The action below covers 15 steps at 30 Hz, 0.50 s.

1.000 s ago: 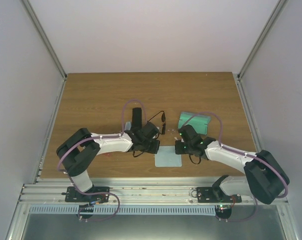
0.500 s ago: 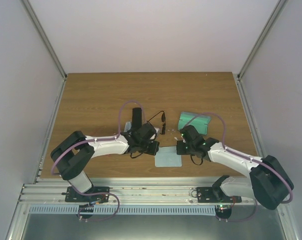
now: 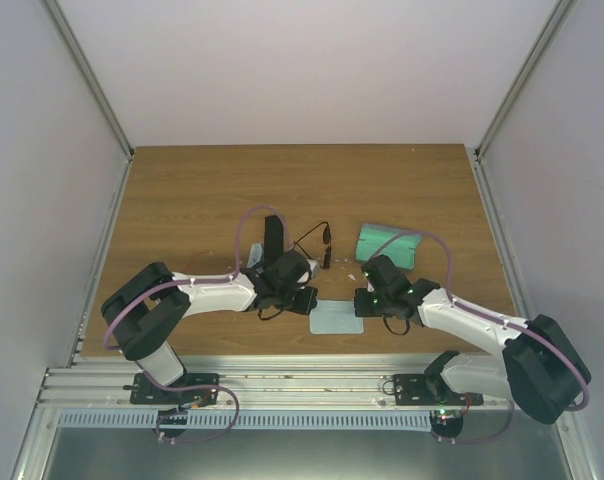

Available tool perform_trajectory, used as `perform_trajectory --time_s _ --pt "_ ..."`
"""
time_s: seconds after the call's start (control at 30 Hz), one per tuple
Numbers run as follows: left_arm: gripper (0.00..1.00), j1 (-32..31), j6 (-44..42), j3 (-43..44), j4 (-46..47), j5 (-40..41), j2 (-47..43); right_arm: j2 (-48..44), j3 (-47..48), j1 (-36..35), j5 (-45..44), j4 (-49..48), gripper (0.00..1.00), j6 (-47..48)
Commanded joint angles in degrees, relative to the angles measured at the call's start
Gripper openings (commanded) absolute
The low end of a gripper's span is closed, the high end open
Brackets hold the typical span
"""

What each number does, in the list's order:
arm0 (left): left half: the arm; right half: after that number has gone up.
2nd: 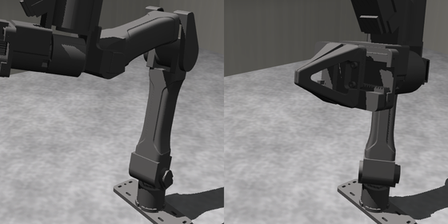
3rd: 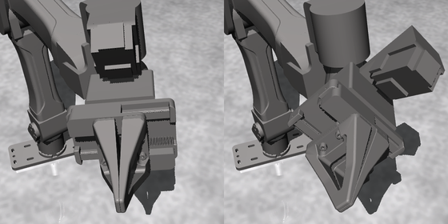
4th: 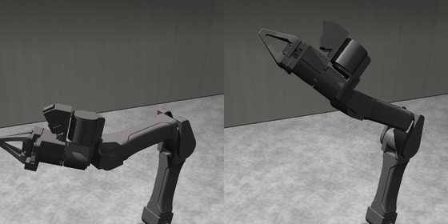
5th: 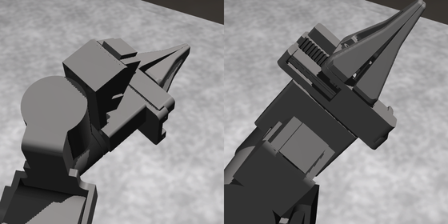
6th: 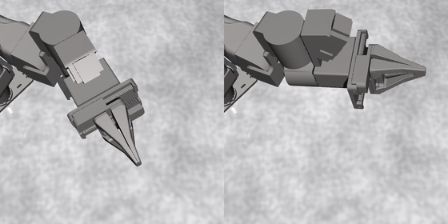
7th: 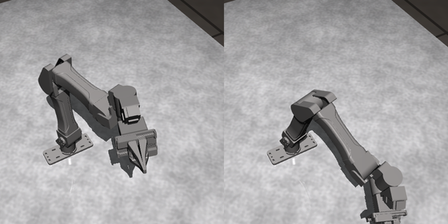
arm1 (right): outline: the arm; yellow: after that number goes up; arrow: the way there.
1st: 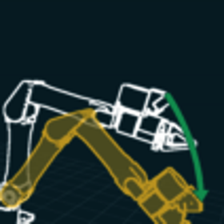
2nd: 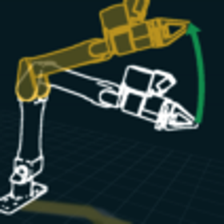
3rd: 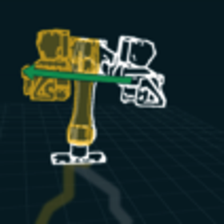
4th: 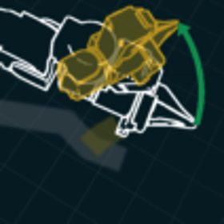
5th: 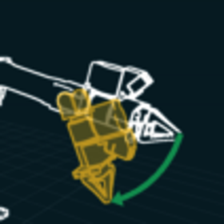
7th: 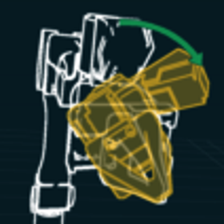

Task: Organize the sunglasses
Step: Fold the glasses cleaning cloth at the center of the board.

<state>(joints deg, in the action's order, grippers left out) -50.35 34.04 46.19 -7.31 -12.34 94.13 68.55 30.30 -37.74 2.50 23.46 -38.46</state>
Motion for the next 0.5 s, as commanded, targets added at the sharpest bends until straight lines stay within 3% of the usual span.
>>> perform_trajectory --time_s 0.0,0.47 --pt "0.0 -0.1 0.5 -1.5 2.9 -1.2 -1.4 -0.6 -1.0 -0.8 1.0 1.6 0.01 -1.3" --pt "0.0 -1.2 0.8 -2.1 4.0 -2.5 0.3 -0.2 -2.0 -1.2 0.6 1.2 0.01 -2.4"
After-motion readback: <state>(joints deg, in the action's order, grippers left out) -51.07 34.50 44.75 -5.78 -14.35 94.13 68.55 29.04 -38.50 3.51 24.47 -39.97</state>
